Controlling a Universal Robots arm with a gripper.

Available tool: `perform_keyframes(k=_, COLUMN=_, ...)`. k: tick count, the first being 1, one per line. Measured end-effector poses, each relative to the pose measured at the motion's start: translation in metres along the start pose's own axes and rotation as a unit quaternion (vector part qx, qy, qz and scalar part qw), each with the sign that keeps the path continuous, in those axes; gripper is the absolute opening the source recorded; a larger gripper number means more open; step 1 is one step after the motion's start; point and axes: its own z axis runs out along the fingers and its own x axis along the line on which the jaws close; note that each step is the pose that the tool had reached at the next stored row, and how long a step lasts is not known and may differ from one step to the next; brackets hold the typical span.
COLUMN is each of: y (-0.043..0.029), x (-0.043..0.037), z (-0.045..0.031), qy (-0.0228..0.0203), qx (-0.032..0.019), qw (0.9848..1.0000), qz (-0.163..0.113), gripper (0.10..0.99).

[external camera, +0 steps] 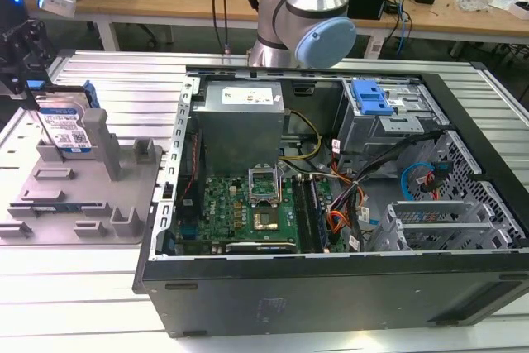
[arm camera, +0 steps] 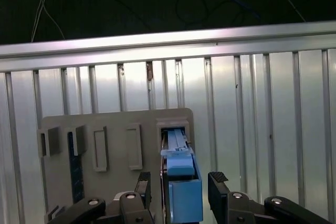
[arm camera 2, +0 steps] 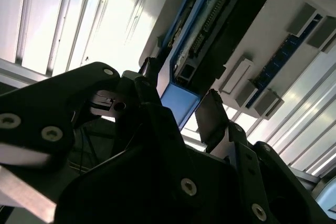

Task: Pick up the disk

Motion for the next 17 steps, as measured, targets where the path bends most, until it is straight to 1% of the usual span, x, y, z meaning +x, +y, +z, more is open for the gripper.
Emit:
perform_keyframes(k=4, y=0.0001, x=-0.0001, z=0.003, qy=0.0, qx=0.0, qw=1.0, qz=0.0, gripper=0.557)
perform_keyframes(k=5, y=0.0, x=-0.0001, z=0.0035, qy=0.0, qx=0.0, qw=1.0, qz=0.0, gripper=0.541)
perform_keyframes(k=6, y=0.0001, x=-0.0001, z=0.004, qy=0.0, qx=0.0, qw=1.0, qz=0.0, gripper=0.475)
perform_keyframes(k=7, y=0.0001, x=-0.0001, z=0.0044, qy=0.0, qx=0.0, qw=1.0, qz=0.0, gripper=0.475)
perform_keyframes(k=8, y=0.0001, x=-0.0002, z=0.0049, qy=0.0, qx=0.0, qw=1.0, qz=0.0, gripper=0.408)
perform_keyframes(k=17, y=0.0, x=-0.0003, z=0.0059, qy=-0.0001, qx=0.0002, qw=1.0, qz=-0.001, gripper=0.408)
